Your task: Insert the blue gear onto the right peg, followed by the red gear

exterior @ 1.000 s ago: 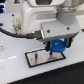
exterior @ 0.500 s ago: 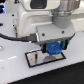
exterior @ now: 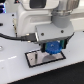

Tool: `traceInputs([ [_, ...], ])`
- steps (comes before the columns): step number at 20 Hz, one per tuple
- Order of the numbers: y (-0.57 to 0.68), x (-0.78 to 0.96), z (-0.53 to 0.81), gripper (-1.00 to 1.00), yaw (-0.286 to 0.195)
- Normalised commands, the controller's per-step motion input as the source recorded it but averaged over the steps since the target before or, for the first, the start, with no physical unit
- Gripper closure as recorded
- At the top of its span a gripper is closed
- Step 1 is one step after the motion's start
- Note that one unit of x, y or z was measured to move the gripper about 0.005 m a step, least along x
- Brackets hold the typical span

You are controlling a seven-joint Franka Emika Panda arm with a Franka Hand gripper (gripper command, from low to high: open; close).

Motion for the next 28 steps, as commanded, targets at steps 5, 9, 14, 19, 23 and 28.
traceInputs([
  [5,0.00,0.23,-0.16,1.00,0.000],
  [9,0.00,0.16,-0.27,1.00,0.000],
  [14,0.01,0.10,-0.16,1.00,0.000],
  [19,0.05,-0.01,0.06,-1.00,0.000],
  [23,0.12,-0.15,0.41,-1.00,0.000],
  [28,0.10,-0.24,0.47,-1.00,0.000],
])
